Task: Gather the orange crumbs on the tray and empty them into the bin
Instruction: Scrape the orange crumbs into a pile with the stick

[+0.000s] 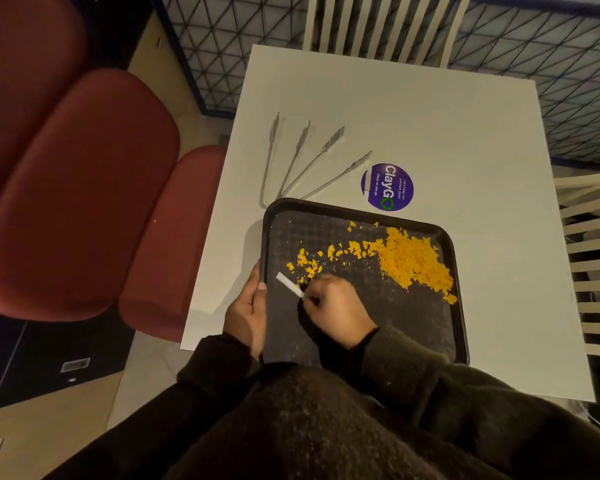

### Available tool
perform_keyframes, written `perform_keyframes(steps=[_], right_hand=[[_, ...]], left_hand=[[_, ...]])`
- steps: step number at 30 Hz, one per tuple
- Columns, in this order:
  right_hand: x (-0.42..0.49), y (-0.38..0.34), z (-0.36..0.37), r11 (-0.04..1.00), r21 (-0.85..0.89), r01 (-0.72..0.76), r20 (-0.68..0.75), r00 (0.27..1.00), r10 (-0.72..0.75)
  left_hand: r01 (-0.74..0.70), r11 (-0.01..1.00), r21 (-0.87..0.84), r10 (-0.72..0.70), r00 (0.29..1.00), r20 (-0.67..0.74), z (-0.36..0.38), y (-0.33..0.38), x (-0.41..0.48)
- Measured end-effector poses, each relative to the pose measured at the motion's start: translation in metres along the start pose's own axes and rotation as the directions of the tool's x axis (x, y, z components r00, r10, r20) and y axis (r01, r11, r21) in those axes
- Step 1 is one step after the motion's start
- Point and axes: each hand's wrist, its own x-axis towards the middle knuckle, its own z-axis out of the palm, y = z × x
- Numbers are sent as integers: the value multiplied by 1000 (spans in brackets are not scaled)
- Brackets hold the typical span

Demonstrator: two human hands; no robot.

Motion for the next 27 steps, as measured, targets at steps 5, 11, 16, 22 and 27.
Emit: perform_keyframes(steps=[5, 11, 16, 22, 27], right_hand=[[23, 14, -15, 949, 49, -310, -87, 946, 314], [10, 0, -26, 931, 12, -364, 7, 932, 364], [-1, -30, -6, 964, 54, -260, 32, 965, 259], [35, -33, -8, 926, 157, -342, -71, 932, 356], [56, -20, -18, 879, 226, -419, -171, 872, 459]], left_hand=[[32, 999, 7, -32, 999, 35, -1, 4, 0], [36, 999, 24, -37, 998, 45, -2, 5, 0], [24, 998, 60, -25, 999, 23, -1, 7, -1], [10, 997, 74, -12, 1000, 16, -2, 5, -4], [15, 995, 97, -16, 1000, 4, -2, 10, -6]])
